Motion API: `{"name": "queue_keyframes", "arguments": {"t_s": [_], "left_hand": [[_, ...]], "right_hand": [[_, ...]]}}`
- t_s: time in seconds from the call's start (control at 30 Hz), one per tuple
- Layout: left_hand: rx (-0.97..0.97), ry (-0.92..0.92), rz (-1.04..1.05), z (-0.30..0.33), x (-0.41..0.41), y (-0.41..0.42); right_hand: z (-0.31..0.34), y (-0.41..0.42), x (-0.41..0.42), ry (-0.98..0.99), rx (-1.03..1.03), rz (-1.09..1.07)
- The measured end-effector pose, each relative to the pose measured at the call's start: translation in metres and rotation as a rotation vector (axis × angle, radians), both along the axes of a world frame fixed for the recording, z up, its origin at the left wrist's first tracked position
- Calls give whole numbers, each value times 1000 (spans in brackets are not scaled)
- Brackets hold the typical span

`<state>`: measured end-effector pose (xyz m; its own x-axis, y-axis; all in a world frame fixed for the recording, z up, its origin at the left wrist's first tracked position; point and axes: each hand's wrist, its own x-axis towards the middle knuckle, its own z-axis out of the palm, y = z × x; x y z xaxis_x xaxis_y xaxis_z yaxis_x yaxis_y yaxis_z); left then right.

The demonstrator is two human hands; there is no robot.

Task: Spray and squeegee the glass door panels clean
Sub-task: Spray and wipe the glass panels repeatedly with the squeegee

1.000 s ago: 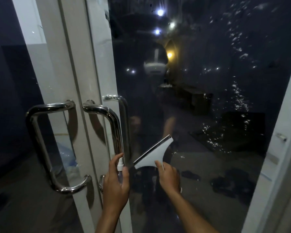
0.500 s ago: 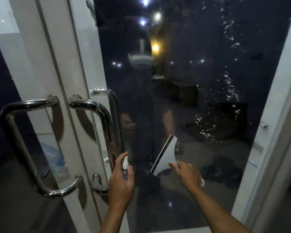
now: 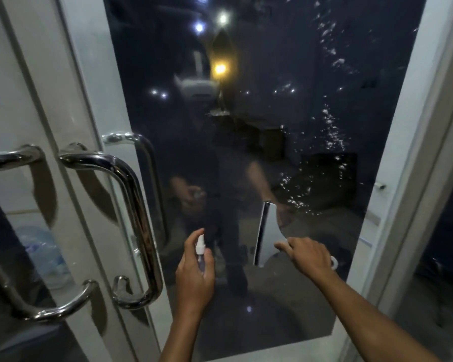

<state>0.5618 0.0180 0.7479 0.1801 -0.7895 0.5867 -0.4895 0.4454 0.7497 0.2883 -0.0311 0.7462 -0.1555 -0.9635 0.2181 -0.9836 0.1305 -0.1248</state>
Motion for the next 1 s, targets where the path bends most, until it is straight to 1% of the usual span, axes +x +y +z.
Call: {"name": "queue_keyframes", "arguments": {"t_s": [0.1, 0.3, 0.37, 0.47, 0.57, 0.67, 0.8, 0.87, 1.0], "left_hand": [[-16, 22, -7, 4, -25, -2], [5, 45, -17, 14, -63, -7], [-3, 44, -23, 16, -76, -9], [-9, 46, -9, 16, -87, -12], [-24, 33, -3, 15, -95, -10], [-34, 34, -6, 14, -105, -9], [-23, 33, -36, 14, -123, -6], [-26, 23, -57, 15, -133, -5], [-30, 5, -72, 18, -146, -4]], "right_hand": [[-3, 2, -15, 62, -18, 49], [-2, -11, 12, 112, -38, 184], [0, -14, -12, 100, -32, 154], [-6, -9, -75, 37, -20, 40], [-12, -1, -120, 48, -36, -47], [-13, 5, -124, 106, -64, -12], [-17, 2, -105, 141, -82, 81], [-9, 0, -115, 151, -68, 62], [0, 7, -167, 147, -25, -71]]}}
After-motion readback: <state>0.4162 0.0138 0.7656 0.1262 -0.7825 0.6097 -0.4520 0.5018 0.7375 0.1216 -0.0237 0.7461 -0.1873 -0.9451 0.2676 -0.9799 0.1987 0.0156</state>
